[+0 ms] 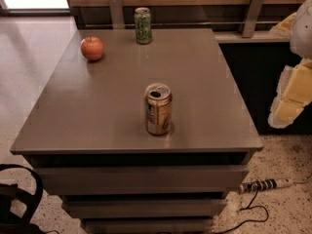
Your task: Move orange can near green can
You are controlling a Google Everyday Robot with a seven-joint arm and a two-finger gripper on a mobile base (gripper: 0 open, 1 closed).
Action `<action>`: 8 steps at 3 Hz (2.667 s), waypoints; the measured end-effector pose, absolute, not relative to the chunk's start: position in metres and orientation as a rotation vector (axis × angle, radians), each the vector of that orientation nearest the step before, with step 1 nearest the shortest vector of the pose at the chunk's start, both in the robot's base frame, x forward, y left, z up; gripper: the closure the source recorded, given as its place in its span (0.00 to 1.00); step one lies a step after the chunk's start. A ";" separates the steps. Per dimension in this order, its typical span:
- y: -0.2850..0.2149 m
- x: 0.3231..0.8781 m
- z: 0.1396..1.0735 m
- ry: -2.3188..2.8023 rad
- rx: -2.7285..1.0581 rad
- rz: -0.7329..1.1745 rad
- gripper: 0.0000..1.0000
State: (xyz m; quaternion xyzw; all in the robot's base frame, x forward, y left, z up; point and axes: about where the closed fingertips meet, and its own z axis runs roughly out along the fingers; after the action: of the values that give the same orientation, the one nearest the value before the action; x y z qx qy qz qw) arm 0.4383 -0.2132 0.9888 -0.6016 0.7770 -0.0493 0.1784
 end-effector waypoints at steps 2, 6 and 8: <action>-0.208 0.443 0.980 2.152 -1.675 -0.056 0.00; -0.114 0.487 0.898 1.494 -1.411 0.643 0.00; -0.097 0.485 0.922 1.425 -1.331 0.776 0.00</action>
Offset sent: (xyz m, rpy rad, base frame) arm 0.0228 0.0221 -0.0423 0.4587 -0.0340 0.1088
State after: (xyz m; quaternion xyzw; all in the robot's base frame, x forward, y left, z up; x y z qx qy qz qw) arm 0.4853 -0.0966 0.9219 -0.5499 0.5889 0.3204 0.4982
